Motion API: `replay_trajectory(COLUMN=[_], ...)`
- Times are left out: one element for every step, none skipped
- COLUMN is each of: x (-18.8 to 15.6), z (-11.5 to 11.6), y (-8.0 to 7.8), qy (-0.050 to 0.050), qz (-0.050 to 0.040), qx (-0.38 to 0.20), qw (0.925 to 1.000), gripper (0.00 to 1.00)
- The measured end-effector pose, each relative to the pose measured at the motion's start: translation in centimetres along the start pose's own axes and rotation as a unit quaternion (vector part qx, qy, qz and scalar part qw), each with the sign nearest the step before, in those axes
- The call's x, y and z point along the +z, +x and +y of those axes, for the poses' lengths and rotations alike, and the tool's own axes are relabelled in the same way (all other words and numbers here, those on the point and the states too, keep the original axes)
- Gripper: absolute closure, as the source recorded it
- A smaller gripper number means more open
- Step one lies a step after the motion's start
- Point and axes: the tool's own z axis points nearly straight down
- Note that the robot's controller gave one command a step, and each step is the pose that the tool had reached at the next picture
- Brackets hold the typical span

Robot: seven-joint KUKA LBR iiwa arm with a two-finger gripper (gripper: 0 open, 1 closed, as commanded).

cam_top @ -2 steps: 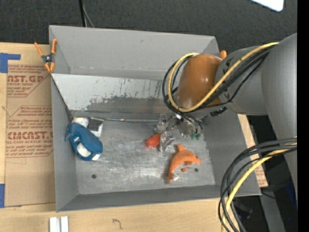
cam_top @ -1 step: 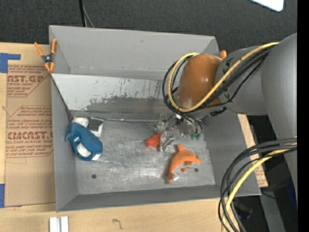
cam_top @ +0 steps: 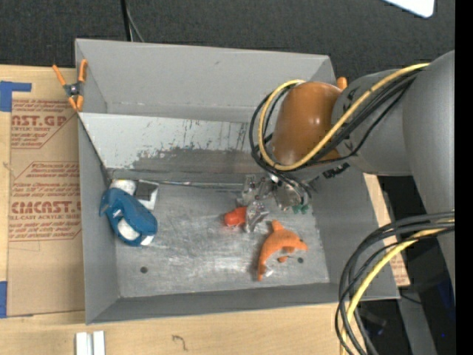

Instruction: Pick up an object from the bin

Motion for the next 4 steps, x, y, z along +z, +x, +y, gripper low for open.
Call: replay_trajectory(x=[-1.7, -4.1, -6.0, -7.4], z=[0.1, 0.1, 0.1, 0.1], y=[0.2, 0.1, 0.0, -0.1], qy=[-0.001, 0.000, 0.000, 0.001], qz=[0.0052, 0.0040, 0.0016, -0.0009], qx=[0.000, 0.000, 0.000, 0.000], qw=[1.0000, 1.0000, 1.0000, 1.0000], gripper=[1.00, 1.00, 1.00, 1.00])
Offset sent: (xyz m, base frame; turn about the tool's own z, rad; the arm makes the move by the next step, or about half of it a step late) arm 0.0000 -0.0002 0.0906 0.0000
